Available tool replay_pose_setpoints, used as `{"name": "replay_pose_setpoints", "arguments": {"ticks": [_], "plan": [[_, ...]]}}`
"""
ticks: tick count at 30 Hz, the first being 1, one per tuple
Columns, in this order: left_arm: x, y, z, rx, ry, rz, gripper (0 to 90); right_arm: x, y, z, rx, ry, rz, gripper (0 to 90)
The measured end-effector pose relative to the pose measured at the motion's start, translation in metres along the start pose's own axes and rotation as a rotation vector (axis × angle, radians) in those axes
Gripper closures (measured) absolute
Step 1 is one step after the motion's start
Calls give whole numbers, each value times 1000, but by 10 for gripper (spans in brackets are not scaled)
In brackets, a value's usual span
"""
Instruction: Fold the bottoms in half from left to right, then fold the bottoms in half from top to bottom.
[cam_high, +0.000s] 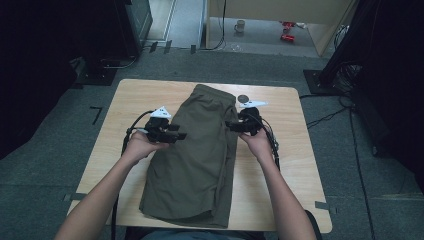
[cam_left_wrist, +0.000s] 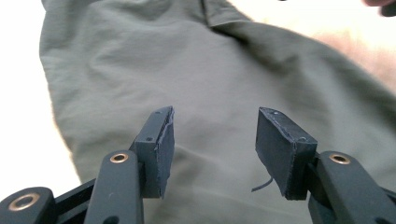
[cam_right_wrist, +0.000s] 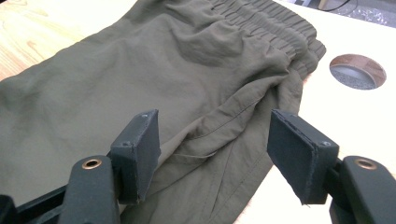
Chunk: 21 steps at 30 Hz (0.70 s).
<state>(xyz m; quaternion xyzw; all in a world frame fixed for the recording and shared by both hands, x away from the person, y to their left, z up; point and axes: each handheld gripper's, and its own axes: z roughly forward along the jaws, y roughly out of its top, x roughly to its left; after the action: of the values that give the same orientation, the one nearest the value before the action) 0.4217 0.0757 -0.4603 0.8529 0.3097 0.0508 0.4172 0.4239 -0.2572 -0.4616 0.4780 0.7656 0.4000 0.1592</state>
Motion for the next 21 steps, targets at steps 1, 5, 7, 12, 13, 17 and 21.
{"name": "replay_pose_setpoints", "arguments": {"ticks": [1,5,7,12,13,17,21], "plan": [[4,1,2,2,3,-4,474,-1,0,1,2,-1,0,342],[19,6,10,1,17,-20,474,-1,-3,8,6,-13,5,342],[26,7,14,-6,31,-30,473,-2,-4,11,8,-22,6,342],[42,3,19,-76,64,-61,476,-5,-6,18,-1,-31,13,342],[45,2,20,-82,67,-70,480,-6,-6,20,-5,-37,13,342],[54,7,27,2,81,-66,484,-9,-7,27,-19,-50,22,339],[62,12,35,-26,86,-79,471,-11,-9,33,-10,-66,14,346]]}}
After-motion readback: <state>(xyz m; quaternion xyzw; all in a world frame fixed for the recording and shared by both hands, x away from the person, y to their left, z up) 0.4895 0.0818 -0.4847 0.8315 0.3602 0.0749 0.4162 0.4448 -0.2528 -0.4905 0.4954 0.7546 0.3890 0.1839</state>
